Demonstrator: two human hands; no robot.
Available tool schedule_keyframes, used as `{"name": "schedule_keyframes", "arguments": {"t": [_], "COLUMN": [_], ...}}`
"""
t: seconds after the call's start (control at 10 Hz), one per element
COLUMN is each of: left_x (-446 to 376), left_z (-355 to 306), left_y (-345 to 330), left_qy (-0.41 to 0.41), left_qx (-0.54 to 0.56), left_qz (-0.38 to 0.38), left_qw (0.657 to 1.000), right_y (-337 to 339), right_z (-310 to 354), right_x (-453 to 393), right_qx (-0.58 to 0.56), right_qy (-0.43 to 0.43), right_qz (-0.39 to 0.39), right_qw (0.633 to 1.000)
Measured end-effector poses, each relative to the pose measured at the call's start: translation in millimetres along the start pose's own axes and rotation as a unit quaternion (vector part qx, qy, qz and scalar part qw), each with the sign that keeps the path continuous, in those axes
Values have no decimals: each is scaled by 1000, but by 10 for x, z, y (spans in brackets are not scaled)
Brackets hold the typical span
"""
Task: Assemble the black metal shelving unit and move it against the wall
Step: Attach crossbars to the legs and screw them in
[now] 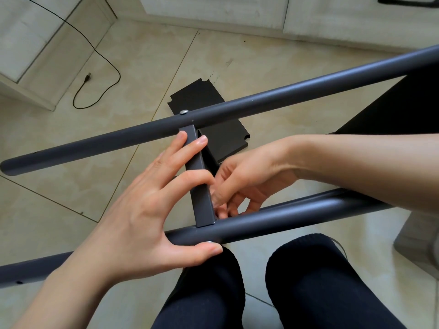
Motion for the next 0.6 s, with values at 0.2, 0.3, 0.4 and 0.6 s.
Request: {"name": "schedule_keyframes", "arguments": {"t": [0.2, 0.3, 0.4, 0.6], "left_x": [-1, -6, -6, -6], "left_z": [3, 1, 6, 9], "left_y": [0, 0, 2, -3], "left_qy": [1, 0, 0, -1], "left_qx": [3, 3, 2, 3], "left_qz": [0, -1, -1, -2], "left_qw": [1000, 1000, 1000, 1000], "right_y": [-19, -12, -11, -25], "right_z": [-30, -3, -1, -18], "right_x": [-46, -18, 3, -22], "right_qx": [28, 2, 2, 33], "right_qy": [-13, -5, -13, -26], "right_qz": [-18, -2, 7, -22], "right_qw": [999, 1000, 1000, 999]}}
Point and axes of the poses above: each hand's wrist, its own x-axis away from the middle knuckle, its own y-axis out of the back of the hand, z = x × y, the point moved 5 cm from there along -x, towards the middle knuckle, and after that the axes turned 6 degrees about x, right-handed, at the moved point
